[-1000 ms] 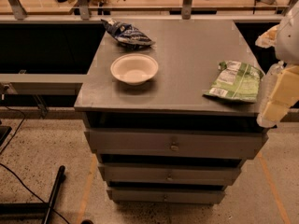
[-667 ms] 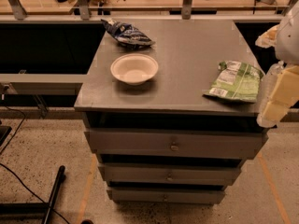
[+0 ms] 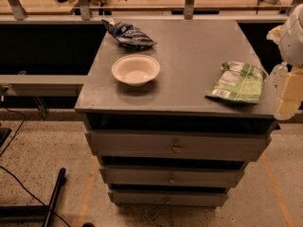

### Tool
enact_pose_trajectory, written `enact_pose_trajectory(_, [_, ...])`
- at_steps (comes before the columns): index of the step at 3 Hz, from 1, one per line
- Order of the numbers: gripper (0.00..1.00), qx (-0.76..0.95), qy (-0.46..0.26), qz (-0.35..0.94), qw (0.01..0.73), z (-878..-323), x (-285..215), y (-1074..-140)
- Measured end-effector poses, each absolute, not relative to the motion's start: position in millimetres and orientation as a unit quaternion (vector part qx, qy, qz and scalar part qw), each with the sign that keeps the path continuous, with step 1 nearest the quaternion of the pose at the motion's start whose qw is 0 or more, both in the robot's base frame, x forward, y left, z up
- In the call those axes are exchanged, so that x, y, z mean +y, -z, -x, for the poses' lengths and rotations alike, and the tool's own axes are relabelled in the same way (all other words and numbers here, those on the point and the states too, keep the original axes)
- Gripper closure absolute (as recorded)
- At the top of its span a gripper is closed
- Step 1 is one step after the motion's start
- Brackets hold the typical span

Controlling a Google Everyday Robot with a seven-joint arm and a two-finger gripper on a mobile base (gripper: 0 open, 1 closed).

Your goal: Place green jalapeno chip bag into paper bowl

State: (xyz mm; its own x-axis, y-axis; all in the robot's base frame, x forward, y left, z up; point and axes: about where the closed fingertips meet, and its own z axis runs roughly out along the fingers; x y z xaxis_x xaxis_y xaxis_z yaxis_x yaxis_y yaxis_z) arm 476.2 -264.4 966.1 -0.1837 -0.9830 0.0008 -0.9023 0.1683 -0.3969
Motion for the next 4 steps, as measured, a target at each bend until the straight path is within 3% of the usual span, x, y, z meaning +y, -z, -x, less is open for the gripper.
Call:
enact_pose_trajectory(2, [0.00,0.727,0.188,0.648,0.126,-504.3,-294.1,-965.8])
enact_pose_trajectory(4, [0.00,0.651,0.272,0.703,0.094,-549.8,-319.1,-936.6])
